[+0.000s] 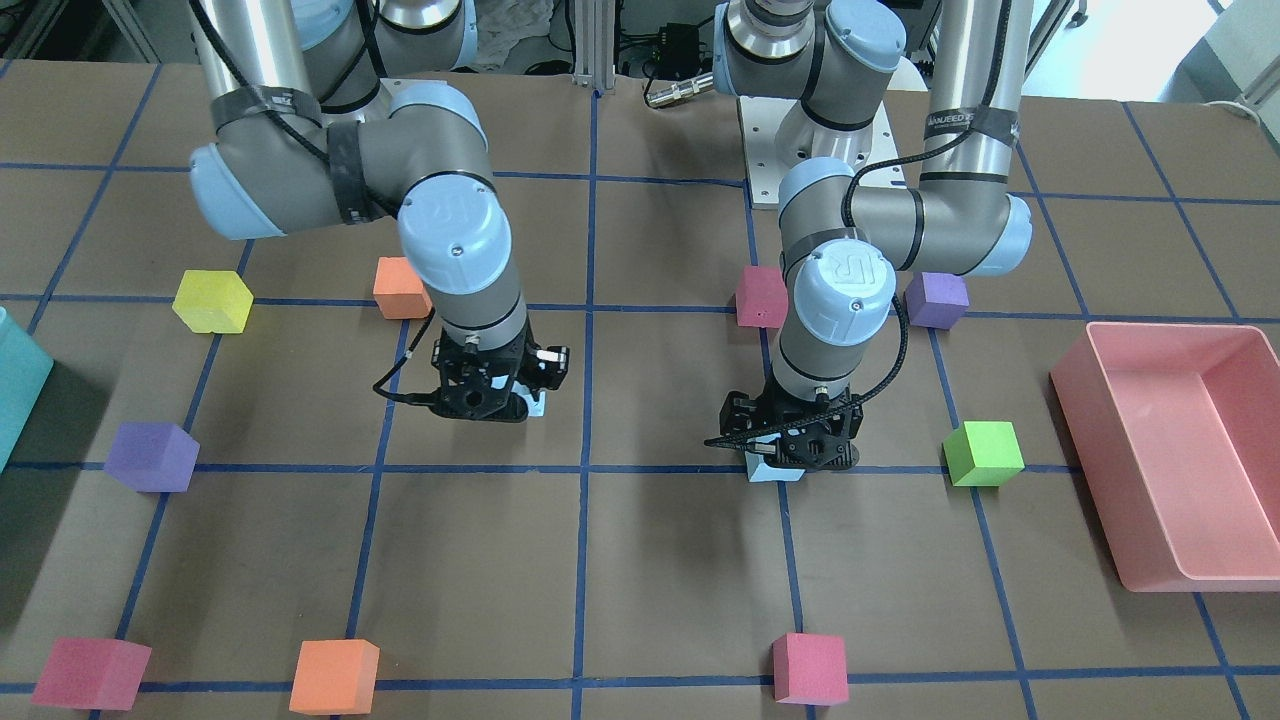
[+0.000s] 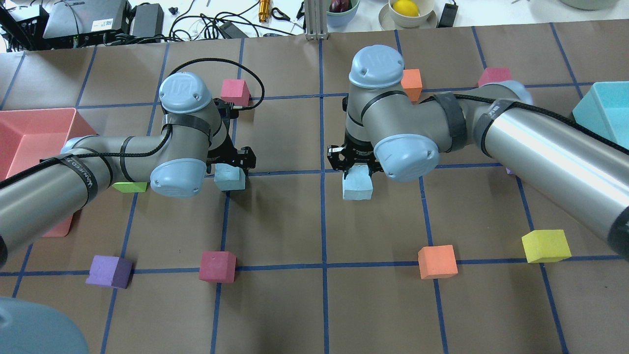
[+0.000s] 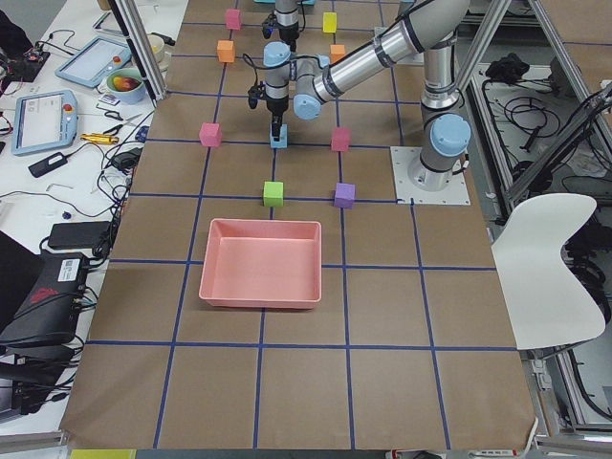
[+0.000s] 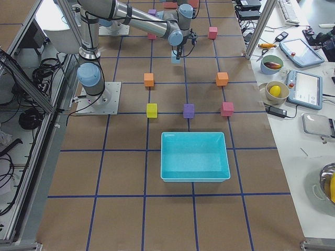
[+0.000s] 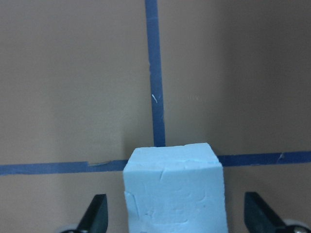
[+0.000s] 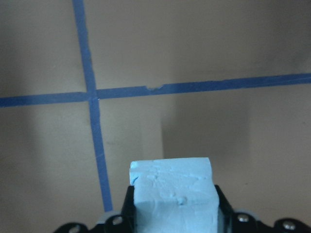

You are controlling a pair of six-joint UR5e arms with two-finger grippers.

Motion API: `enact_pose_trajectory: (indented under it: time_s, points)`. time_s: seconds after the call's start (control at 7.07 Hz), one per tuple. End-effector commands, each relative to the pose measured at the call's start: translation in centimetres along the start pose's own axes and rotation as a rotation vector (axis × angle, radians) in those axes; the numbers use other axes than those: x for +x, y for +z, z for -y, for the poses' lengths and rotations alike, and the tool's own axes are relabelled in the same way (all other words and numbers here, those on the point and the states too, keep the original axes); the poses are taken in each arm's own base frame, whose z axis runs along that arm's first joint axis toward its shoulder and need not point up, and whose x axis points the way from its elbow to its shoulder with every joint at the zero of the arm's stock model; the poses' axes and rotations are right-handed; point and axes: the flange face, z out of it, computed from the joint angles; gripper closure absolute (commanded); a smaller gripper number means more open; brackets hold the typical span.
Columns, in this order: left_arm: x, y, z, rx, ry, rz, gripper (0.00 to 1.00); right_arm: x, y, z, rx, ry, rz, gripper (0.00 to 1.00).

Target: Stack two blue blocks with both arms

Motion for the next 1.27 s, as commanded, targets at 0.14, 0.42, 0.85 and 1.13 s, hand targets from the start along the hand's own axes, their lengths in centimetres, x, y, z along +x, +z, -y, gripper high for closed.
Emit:
enact_pose_trajectory:
  time_s: [0.14, 0.42, 0.85, 1.13]
  points:
    - [-0.2, 0.4, 0.2, -0.005, -0.003, -0.002, 0.82, -2.5, 4.1, -3.1, -0.012, -0.045, 0.035, 1.0]
    - [-0.4, -0.6, 0.6, 0.016, -0.005, -0.005, 0.94, -3.3, 4.8, -3.5, 0.011, -0.066, 0.045, 1.0]
    - [0.1, -3.4, 1.6, 0.055, -0.002, -0.036, 0.95, -4.0, 4.9, -4.0, 0.011, -0.083, 0.045, 0.85]
    - [0.7, -3.9, 1.5, 0.046, 0.006, -0.038, 0.95, -4.0, 5.2, -4.0, 0.01, -0.084, 0.044, 0.47]
